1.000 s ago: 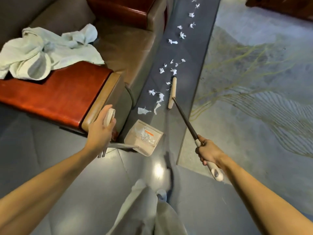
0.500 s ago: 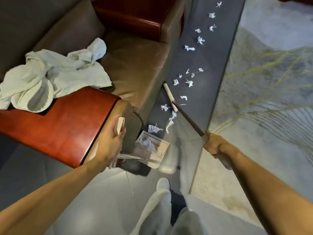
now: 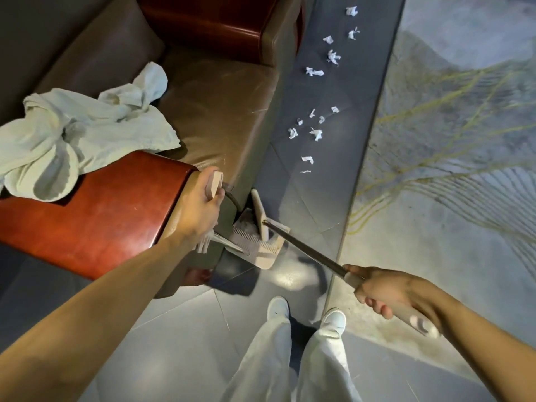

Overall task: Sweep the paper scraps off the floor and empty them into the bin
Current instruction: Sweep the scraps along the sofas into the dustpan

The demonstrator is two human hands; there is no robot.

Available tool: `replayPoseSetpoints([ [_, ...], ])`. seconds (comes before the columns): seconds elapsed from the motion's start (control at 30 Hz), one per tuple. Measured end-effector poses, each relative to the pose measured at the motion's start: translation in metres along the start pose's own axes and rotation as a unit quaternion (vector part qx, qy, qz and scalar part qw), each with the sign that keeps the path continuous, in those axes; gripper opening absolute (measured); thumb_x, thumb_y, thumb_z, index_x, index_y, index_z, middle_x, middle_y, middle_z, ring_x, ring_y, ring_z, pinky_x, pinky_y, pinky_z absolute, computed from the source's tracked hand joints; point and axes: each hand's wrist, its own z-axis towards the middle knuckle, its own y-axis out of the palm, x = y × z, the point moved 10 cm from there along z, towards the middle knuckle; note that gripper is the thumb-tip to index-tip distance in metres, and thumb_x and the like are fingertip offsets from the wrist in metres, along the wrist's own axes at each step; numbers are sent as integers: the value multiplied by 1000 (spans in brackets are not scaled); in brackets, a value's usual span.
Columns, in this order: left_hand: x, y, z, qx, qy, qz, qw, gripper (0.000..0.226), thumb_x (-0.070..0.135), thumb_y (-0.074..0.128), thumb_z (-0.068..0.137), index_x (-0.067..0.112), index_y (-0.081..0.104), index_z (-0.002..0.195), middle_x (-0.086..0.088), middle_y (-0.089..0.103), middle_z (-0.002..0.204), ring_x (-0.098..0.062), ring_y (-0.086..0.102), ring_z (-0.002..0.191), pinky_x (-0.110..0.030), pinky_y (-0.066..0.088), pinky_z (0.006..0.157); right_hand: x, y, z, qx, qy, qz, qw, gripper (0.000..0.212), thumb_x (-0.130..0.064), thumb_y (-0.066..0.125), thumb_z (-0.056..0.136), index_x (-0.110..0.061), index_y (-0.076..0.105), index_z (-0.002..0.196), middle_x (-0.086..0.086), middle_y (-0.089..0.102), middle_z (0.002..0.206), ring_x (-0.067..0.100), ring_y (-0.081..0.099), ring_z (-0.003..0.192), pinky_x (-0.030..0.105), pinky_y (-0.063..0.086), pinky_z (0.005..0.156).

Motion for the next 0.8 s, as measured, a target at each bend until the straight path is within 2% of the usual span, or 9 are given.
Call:
replayPoseSetpoints([
  [0.2,9,15,3,-9,26,-2,1000,34,16,53,98,34,49,126,7,58,82,0,49,50,-20,44,44,10,-39,-43,40,-22,14,999,71,3,45,81,-44,39,133,2,41,53,13,34,38,18,31,38],
  [0.33,27,40,23,-11,37,0,999,32,22,53,99,41,47,124,3,54,68,-13,46,48,-26,40,40,8,-80,-65,66,-36,55,996,66,4,47,84,-41,41,132,5,41,56,13,34,38,18,30,36],
  [0.43,52,61,44,-14,61,-3,998,32,23,52,99,40,46,125,0,51,66,-7,42,43,-21,38,41,0,-124,-68,83,-47,92,991,63,6,47,87,-38,42,131,5,41,56,12,33,38,17,29,34],
  [0.47,61,68,52,-15,64,-7,998,33,23,52,99,38,45,127,-5,56,76,-8,50,49,-22,44,46,-4,-139,-67,90,-52,102,989,62,7,46,87,-37,42,130,5,40,56,12,33,38,17,28,33],
  [0.53,75,85,70,-20,53,-12,998,38,24,50,100,41,41,132,-17,62,107,-22,65,85,-39,55,72,-16,-171,-60,104,-67,120,985,61,8,45,88,-37,42,129,5,40,54,12,33,37,17,28,32],
  [0.57,80,91,78,-21,44,-9,999,41,24,50,100,41,39,135,-18,60,118,-31,61,102,-47,52,86,-21,-185,-55,111,-72,129,983,60,8,44,88,-37,42,128,4,40,52,12,33,36,17,28,32],
  [0.63,92,105,102,-15,42,-9,999,43,23,50,100,40,38,138,-11,59,125,-33,57,113,-50,48,96,-39,-220,-38,122,-85,149,978,53,7,44,89,-35,44,121,1,41,47,11,33,34,17,27,32],
  [0.67,99,111,115,-7,46,-8,999,43,23,50,100,41,39,136,-7,61,122,-29,60,108,-46,50,93,-49,-239,-26,128,-88,158,975,47,6,44,89,-35,47,113,-1,42,44,11,33,33,16,26,32],
  [0.8,114,141,174,26,29,13,999,41,29,52,98,60,40,124,11,64,92,-15,60,66,-36,51,57,-101,-326,31,163,-93,129,974,34,-8,43,94,-41,43,86,-3,45,41,10,36,30,18,29,33],
])
